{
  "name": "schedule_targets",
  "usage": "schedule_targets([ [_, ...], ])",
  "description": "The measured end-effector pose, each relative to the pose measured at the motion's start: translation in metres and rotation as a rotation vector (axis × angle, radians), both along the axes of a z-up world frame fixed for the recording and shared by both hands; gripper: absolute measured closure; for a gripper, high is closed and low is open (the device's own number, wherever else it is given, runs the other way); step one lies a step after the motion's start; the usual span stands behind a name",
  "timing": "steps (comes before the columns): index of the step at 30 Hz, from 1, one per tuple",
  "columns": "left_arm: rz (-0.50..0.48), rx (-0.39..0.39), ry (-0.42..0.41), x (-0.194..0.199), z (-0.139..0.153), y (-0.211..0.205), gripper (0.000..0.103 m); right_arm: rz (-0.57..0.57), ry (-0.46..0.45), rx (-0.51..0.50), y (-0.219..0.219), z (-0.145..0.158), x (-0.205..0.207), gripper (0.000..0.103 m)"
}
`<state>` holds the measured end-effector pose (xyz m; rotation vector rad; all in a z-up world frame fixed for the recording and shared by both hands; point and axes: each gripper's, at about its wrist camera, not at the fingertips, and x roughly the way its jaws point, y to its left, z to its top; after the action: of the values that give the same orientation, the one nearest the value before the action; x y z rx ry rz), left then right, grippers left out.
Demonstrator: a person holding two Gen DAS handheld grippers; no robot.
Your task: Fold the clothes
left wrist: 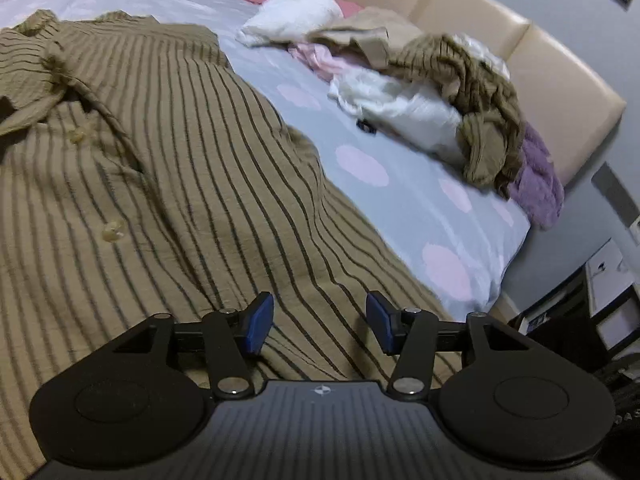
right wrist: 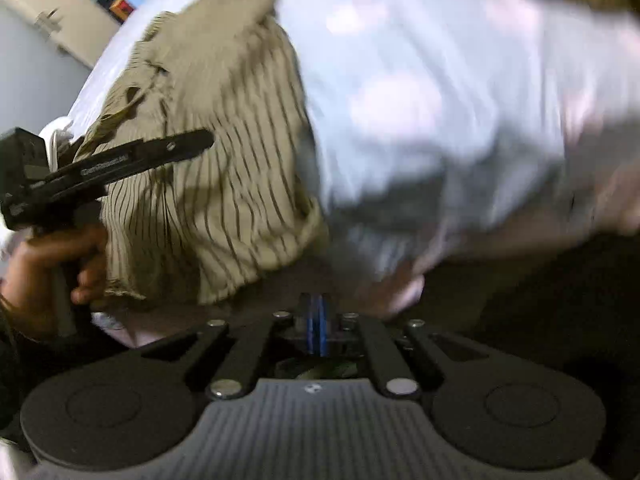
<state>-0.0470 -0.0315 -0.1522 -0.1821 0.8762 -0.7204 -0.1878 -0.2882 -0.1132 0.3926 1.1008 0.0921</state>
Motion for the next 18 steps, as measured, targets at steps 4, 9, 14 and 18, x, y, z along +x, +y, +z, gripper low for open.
schedule_targets([
  [4,0.06,-0.034,-0.061,-0.014,0.024,0.04,0.054,0.044,-0.107,-0.084,0.008,0.01,0.016,0.049],
  [9,0.229,0.005,-0.059,-0.04,0.037,0.114,0.052,0.111,-0.138,-0.113,0.013,0.003,0.044,0.049],
  [14,0.436,0.046,0.04,-0.09,0.034,0.198,0.051,0.164,-0.14,-0.138,0.017,-0.002,0.065,0.048],
  [18,0.555,0.061,0.12,-0.136,0.025,0.234,0.047,0.205,-0.101,-0.116,0.014,-0.009,0.069,0.044],
])
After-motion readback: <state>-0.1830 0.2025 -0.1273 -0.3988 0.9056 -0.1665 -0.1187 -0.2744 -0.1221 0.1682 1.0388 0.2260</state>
